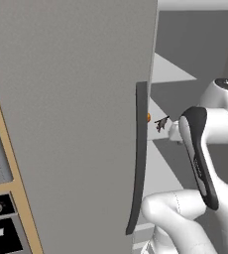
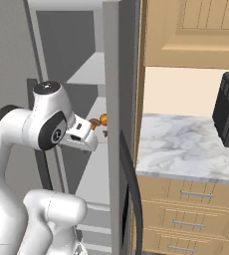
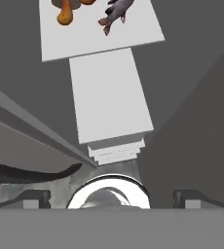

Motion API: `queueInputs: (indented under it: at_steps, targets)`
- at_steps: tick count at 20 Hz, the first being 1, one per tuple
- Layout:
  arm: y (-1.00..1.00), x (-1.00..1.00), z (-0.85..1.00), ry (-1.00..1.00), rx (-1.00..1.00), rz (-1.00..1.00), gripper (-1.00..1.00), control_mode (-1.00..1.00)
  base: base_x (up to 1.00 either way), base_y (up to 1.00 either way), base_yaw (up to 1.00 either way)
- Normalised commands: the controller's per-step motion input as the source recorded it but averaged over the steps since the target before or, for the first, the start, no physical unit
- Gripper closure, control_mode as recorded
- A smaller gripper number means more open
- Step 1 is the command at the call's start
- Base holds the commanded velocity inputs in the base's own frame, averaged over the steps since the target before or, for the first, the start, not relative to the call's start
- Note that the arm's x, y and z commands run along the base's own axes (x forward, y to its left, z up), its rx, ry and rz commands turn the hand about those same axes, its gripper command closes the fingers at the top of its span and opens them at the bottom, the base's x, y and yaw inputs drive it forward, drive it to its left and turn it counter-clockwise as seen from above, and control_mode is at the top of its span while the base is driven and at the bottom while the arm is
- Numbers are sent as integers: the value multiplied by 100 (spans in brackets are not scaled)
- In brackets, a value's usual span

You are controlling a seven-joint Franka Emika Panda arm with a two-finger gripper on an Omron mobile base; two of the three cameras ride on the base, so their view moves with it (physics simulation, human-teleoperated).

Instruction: Take the fish, mushroom, and peach from the freezer and place them in the bowl on the counter.

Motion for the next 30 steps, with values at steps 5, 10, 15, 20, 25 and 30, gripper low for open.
queueInputs:
  at_steps: [5,10,15,20,25,30]
  targets:
    - [-4,35,-54,-22,0,0,-100,-100,0,0,0]
    - [-9,33,-34,-14,0,0,-100,-100,0,0,0]
    - [-13,57,0,0,0,-1,-100,-100,0,0,0]
    - [-25,56,0,2,1,-2,-100,-100,0,0,0]
    - [-8,44,0,2,0,0,-100,-100,0,0,0]
    - [0,55,0,3,0,0,-100,-100,0,0,0]
